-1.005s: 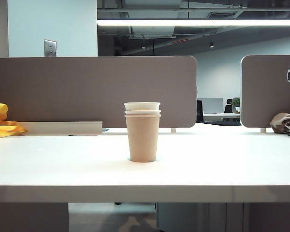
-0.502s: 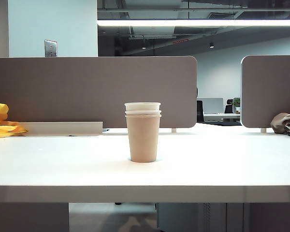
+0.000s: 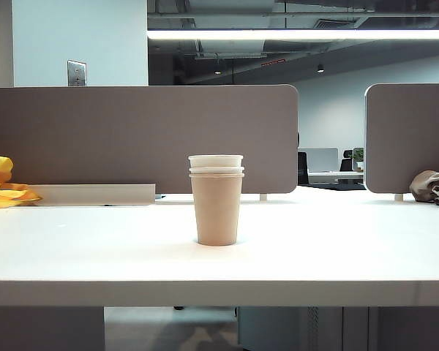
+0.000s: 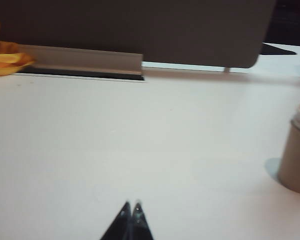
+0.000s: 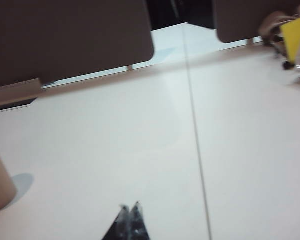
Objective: Pick up all the paper cups on the table one by one and stack them together.
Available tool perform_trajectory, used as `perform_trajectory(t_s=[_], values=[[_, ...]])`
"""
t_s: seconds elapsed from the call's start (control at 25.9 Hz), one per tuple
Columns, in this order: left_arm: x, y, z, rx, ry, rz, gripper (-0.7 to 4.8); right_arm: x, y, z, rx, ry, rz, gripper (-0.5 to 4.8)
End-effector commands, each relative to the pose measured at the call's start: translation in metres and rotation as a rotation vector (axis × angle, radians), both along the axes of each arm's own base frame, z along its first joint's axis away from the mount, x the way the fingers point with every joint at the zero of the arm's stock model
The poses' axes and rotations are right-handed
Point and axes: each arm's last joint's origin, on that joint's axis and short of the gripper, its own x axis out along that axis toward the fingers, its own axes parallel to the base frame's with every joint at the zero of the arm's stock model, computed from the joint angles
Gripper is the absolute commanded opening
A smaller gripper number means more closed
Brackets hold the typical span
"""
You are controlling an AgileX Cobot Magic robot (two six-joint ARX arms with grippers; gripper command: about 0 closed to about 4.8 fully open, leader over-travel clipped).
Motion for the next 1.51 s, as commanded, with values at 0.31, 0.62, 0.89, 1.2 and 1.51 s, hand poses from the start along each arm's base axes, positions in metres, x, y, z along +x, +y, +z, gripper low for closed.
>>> perform_trajectory(t_s=[0.31, 0.62, 0.89, 1.2, 1.51], values=[[0.0001, 0.003, 0.0022, -0.001, -0.014, 0.031, -0.05, 0.0005, -0.0032, -0.0014, 0.0, -0.004, -0.031, -0.08], [0.0001, 0.003, 0.0022, -0.001, -0.014, 0.031, -0.05, 0.0005, -0.0031, -0.0007, -0.003, -0.01, -0.03, -0.08], [0.0001, 0.003, 0.0032, 0.004, -0.023, 0.029, -0.05, 0.0004, -0.003, -0.0005, -0.058, -0.015, -0.024, -0.08], [0.0002, 0.0036, 0.0036, 0.019, -0.029, 0.047, -0.05, -0.0001, -0.0024, -0.0089, -0.32, 0.044, 0.015, -0.08], [0.0002, 0.0043, 0.0036, 0.139, -0.041, 0.072, -0.05, -0.0001, -0.0024, -0.0082, -0.32, 0.036, 0.013, -0.08]])
